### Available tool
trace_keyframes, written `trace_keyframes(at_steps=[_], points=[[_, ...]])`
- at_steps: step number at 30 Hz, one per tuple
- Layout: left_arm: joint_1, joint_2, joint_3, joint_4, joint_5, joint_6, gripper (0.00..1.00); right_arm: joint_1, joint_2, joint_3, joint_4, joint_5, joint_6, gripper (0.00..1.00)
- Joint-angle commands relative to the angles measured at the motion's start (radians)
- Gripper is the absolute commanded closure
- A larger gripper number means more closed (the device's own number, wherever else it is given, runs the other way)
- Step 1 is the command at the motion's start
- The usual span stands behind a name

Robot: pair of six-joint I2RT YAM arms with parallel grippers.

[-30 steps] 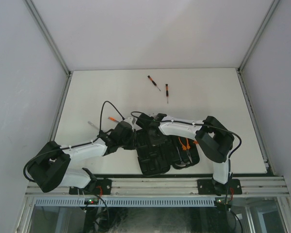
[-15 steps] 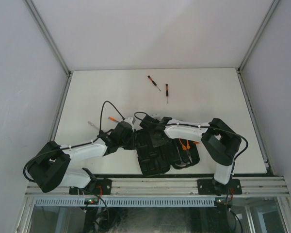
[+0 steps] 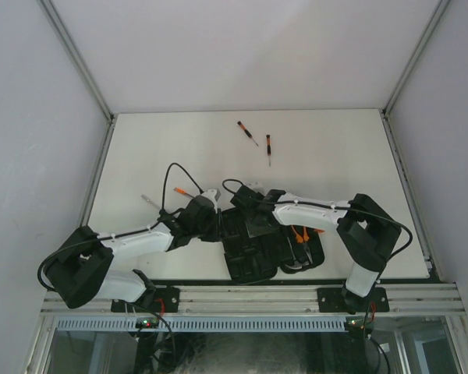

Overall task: Sort the tools into containers
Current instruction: Adjust the screwdriver in the storage box.

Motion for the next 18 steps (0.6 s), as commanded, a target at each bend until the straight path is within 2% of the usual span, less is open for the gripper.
trace_keyframes(at_steps=[1,7,12,18], points=[[-0.025,0.0,0.04,0.114,0.094,-0.01,1.0,0.009,-0.082,0.043,-0.025,-0.014,0.0,0.63],[-0.025,0.009,0.043,0.114,0.096,-0.01,1.0,0.005,-0.111,0.093,-0.072,0.027,-0.018,0.66],[-0.025,0.009,0.043,0.116,0.1,-0.01,1.0,-0.007,-0.095,0.102,-0.07,0.033,-0.028,0.76],[-0.025,0.009,0.044,0.116,0.106,-0.009,1.0,-0.029,-0.058,0.114,-0.085,0.056,-0.033,0.79]])
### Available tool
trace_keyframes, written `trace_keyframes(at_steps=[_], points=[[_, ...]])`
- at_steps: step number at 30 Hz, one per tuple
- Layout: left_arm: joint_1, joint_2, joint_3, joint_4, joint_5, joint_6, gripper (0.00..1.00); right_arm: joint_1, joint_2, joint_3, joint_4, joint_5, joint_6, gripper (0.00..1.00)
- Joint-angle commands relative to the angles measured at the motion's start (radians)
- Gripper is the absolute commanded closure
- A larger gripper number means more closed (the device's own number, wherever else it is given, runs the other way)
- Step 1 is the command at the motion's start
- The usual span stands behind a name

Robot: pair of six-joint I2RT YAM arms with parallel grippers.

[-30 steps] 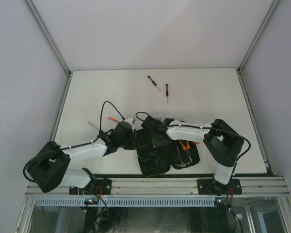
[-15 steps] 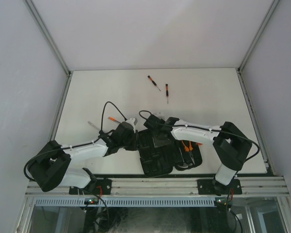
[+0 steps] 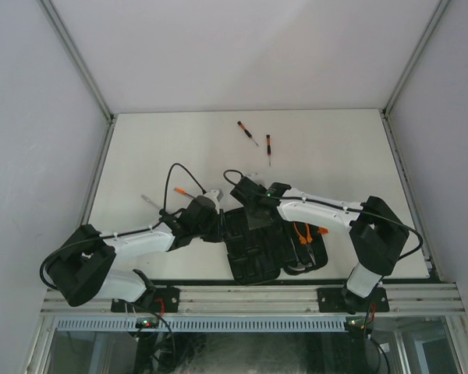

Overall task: Sort the tools into containers
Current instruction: Adjust the screwdriver in the storage box.

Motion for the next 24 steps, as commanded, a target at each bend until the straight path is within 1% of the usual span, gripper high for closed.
trace_keyframes(at_steps=[1,4,8,18,24], points=[[-0.016,-0.01,0.045,0.082,0.068,-0.008,1.0,-0.02,0.02,0.041,-0.014,0.03,-0.016,0.79],[-0.015,-0.011,0.044,0.081,0.069,-0.01,1.0,-0.025,0.038,0.041,-0.022,0.021,-0.018,0.8],[-0.015,-0.01,0.044,0.083,0.071,-0.01,1.0,-0.031,0.057,0.041,-0.025,0.018,-0.022,0.84],[-0.016,-0.007,0.049,0.085,0.081,-0.009,1.0,-0.056,0.094,0.041,0.003,-0.038,-0.049,0.9],[-0.016,-0.003,0.054,0.086,0.084,-0.009,1.0,-0.06,0.128,0.041,-0.02,-0.057,-0.049,0.91]])
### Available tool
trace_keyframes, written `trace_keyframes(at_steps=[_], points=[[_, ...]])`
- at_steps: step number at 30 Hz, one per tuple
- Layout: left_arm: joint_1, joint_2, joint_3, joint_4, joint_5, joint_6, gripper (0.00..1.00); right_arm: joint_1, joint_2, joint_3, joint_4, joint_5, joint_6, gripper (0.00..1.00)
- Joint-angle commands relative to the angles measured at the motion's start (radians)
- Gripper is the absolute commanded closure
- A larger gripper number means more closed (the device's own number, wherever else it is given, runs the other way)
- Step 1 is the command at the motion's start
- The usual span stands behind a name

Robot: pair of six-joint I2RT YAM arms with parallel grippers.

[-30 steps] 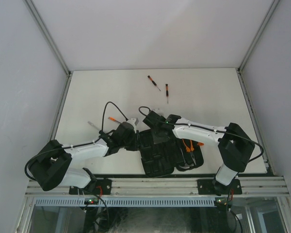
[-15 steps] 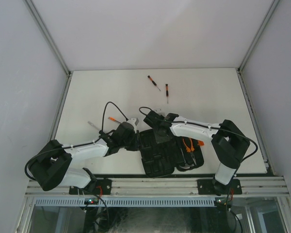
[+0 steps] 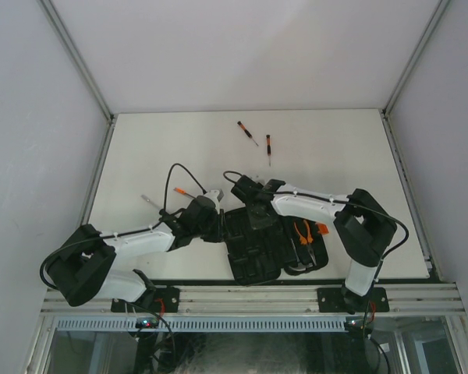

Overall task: Sort the tools into containers
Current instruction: Adjust the screwdriver in the storage box.

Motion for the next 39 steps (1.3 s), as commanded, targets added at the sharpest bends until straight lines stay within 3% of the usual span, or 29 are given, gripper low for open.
trace_keyframes(at_steps=[1,7,16,25,30,37,39], points=[[-0.015,-0.002,0.055,0.083,0.075,-0.008,1.0,-0.003,0.037,0.024,0.003,-0.021,-0.014,0.91],[-0.016,0.006,0.057,0.087,0.085,0.001,1.0,-0.014,0.111,0.024,-0.011,-0.073,-0.027,1.0],[-0.029,0.023,0.083,0.088,0.119,0.026,1.0,0.006,0.348,-0.087,0.197,-0.231,0.008,1.0],[-0.038,0.05,0.118,0.088,0.138,0.037,1.0,0.072,0.527,-0.136,0.328,-0.278,0.076,1.0],[-0.038,0.056,0.106,0.094,0.131,0.026,1.0,0.07,0.46,-0.171,0.338,-0.264,0.076,1.0],[-0.024,0.034,0.083,0.055,0.077,0.013,1.0,0.046,0.147,-0.138,0.263,-0.197,0.022,1.0],[-0.015,0.026,0.079,0.036,0.061,0.011,1.0,0.037,0.066,-0.106,0.226,-0.17,0.003,0.9]])
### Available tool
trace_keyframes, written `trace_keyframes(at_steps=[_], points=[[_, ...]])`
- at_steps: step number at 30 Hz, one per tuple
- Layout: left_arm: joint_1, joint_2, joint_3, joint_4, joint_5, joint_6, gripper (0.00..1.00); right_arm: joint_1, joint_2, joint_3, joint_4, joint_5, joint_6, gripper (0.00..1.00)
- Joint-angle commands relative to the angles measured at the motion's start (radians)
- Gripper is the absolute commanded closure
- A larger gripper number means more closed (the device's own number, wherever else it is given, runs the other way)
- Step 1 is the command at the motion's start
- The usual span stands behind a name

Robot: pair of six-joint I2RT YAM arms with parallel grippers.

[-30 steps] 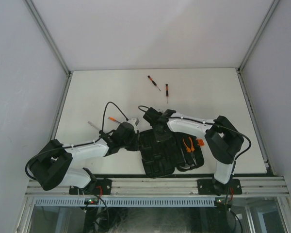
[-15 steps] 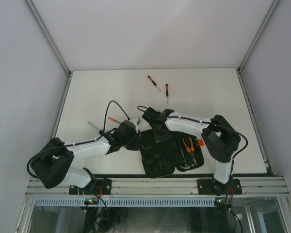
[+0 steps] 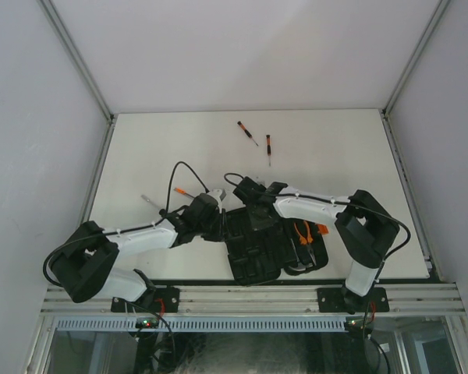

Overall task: Sort the tools into containers
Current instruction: Adjust the screwdriver in the storage box.

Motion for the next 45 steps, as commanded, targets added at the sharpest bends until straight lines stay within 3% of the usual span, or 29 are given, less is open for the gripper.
trace_keyframes(at_steps=[1,5,9,14,20,25,33,45], points=[[-0.011,-0.015,0.031,0.081,0.042,-0.015,1.0,0.025,0.005,-0.052,0.155,-0.133,0.025,0.86],[0.002,-0.038,0.037,0.036,0.005,-0.015,0.96,0.014,-0.135,-0.012,0.119,-0.084,0.004,0.74],[0.014,-0.071,0.041,-0.002,-0.023,-0.015,0.81,0.01,-0.256,-0.012,0.086,-0.023,0.005,0.69],[0.022,-0.144,0.047,-0.069,-0.067,-0.008,0.62,0.022,-0.403,-0.107,0.048,0.018,0.047,0.69],[0.023,-0.243,0.088,-0.184,-0.138,0.019,0.54,0.056,-0.585,-0.29,0.076,0.023,0.146,0.71],[0.023,-0.249,0.139,-0.194,-0.134,0.041,0.58,0.098,-0.687,-0.413,0.113,-0.011,0.236,0.74],[-0.03,-0.035,0.34,-0.139,-0.056,0.087,0.68,0.172,-0.701,-0.528,0.221,-0.015,0.346,0.86],[-0.092,0.207,0.461,-0.086,0.017,0.06,0.72,0.171,-0.745,-0.594,0.26,0.014,0.419,0.88]])
